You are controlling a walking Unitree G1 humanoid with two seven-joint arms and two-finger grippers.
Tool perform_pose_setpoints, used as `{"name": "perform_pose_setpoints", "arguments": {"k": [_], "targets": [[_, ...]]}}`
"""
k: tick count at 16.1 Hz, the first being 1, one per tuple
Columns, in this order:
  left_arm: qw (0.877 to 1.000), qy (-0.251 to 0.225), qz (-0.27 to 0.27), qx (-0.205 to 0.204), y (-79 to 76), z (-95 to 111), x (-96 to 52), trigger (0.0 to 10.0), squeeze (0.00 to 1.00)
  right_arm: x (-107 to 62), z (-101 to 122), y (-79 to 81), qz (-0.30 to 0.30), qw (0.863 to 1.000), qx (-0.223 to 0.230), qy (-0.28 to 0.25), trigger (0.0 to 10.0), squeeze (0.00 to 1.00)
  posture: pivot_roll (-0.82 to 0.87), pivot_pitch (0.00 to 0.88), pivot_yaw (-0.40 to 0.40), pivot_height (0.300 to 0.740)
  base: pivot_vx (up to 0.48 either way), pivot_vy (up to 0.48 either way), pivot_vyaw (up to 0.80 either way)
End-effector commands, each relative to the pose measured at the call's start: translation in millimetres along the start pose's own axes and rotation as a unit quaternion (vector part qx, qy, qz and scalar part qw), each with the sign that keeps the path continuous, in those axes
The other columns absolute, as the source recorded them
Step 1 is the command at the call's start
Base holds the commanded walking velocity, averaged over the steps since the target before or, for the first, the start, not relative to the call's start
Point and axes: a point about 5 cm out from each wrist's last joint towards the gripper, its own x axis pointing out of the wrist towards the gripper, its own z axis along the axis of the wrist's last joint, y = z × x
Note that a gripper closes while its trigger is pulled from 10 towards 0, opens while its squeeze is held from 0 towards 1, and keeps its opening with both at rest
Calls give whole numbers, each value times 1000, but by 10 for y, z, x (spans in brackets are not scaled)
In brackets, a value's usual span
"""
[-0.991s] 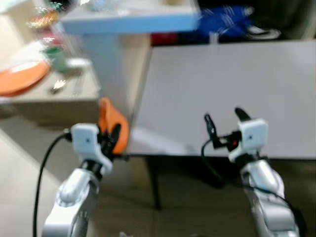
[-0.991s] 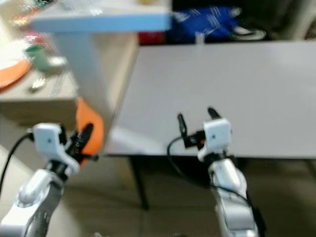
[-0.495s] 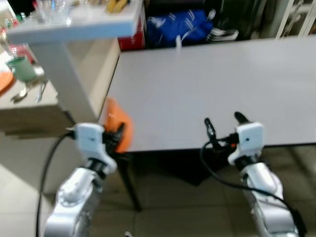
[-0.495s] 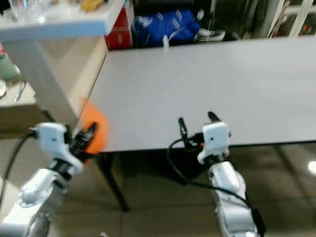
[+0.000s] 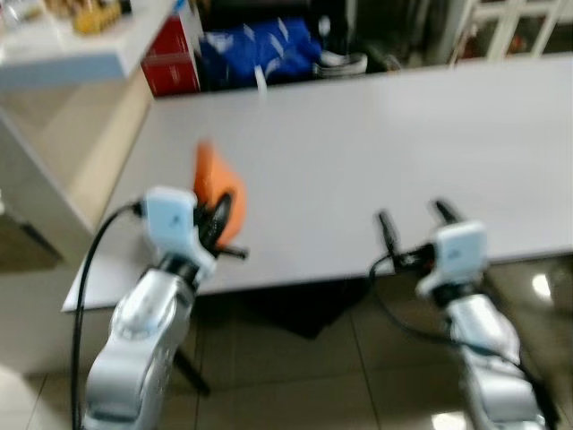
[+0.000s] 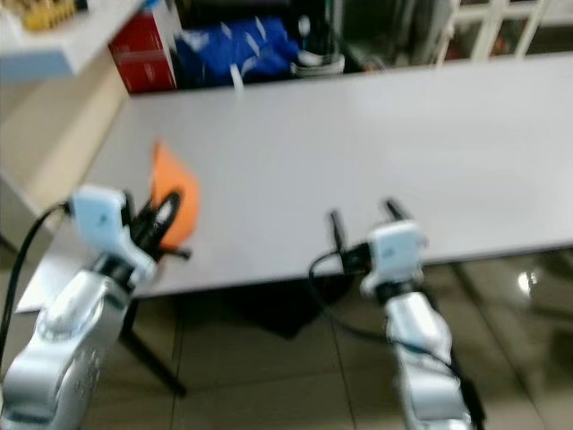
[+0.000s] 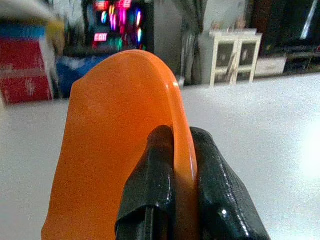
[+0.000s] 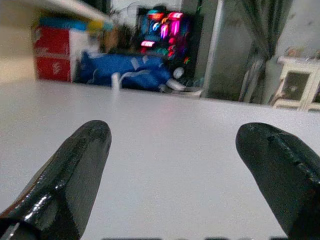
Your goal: Setting the table
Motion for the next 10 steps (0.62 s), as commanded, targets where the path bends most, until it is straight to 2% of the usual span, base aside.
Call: {"name": "perform_pose_setpoints", "arguments": {"k": [1, 2, 3, 6, 10], "targets": [[998, -31, 25, 42, 182, 220, 58, 0, 0, 29, 58, 106, 14, 1000, 6, -17, 10000, 0, -163, 0, 120, 736, 379, -292, 0], [998, -36, 22, 50, 196, 270, 95, 0, 0, 26, 57, 110, 14, 1000, 6, -17, 10000, 0, -163, 0, 120, 736, 379, -292, 0], [997, -45, 4, 67, 193, 382, 211, 0, 0, 24, 53, 131, 15, 1000, 7, -17, 10000, 0, -167, 0, 128, 736, 379, -289, 0], [996, -62, -5, 71, 213, 559, 386, 0, 0, 18, 52, 158, 13, 1000, 10, -17, 10000, 0, -176, 0, 145, 736, 0, 0, 0], [991, -45, -59, 112, 179, 581, 528, 0, 0, 0, 57, 191, 10, 1000, 8, -20, 10000, 0, -185, 0, 157, 736, 0, 0, 0]]}}
